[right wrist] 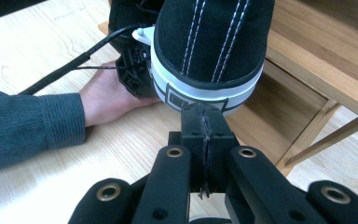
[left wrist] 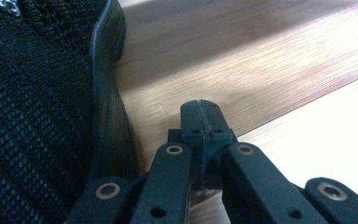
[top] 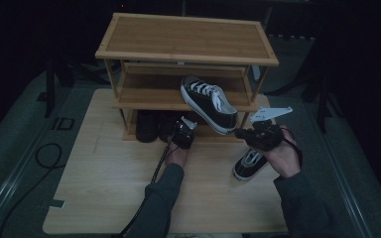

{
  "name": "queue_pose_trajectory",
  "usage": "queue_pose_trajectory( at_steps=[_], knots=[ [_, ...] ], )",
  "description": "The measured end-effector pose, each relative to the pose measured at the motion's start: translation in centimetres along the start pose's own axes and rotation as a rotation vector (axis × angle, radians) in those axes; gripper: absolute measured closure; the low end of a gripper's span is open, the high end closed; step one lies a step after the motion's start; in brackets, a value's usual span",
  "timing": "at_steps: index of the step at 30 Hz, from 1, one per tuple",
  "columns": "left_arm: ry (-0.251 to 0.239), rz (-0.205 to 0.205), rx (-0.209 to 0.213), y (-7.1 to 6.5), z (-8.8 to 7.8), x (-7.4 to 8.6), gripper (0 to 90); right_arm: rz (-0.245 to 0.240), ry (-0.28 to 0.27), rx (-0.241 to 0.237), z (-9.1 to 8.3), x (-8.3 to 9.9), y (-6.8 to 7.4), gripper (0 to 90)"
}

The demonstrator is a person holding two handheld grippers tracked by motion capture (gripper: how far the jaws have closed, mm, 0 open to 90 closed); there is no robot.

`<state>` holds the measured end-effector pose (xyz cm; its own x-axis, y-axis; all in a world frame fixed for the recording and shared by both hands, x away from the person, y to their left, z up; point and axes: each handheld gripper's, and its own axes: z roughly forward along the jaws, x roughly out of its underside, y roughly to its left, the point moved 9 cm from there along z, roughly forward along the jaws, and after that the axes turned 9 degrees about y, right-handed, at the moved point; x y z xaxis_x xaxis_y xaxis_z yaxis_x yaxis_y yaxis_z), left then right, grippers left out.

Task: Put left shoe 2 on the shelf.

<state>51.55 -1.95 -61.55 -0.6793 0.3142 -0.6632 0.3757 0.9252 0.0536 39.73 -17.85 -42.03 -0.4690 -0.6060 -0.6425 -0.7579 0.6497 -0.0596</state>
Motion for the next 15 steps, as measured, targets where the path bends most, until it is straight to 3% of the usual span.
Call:
queue_pose_trajectory(
  at_steps=[15],
  knots=[
    [-0.003, 0.011, -0.02, -0.1, 0.0, -0.1, 90.0, -0.046, -0.028, -0.068, 0.9, -1.5, 2.5, 90.0]
  ],
)
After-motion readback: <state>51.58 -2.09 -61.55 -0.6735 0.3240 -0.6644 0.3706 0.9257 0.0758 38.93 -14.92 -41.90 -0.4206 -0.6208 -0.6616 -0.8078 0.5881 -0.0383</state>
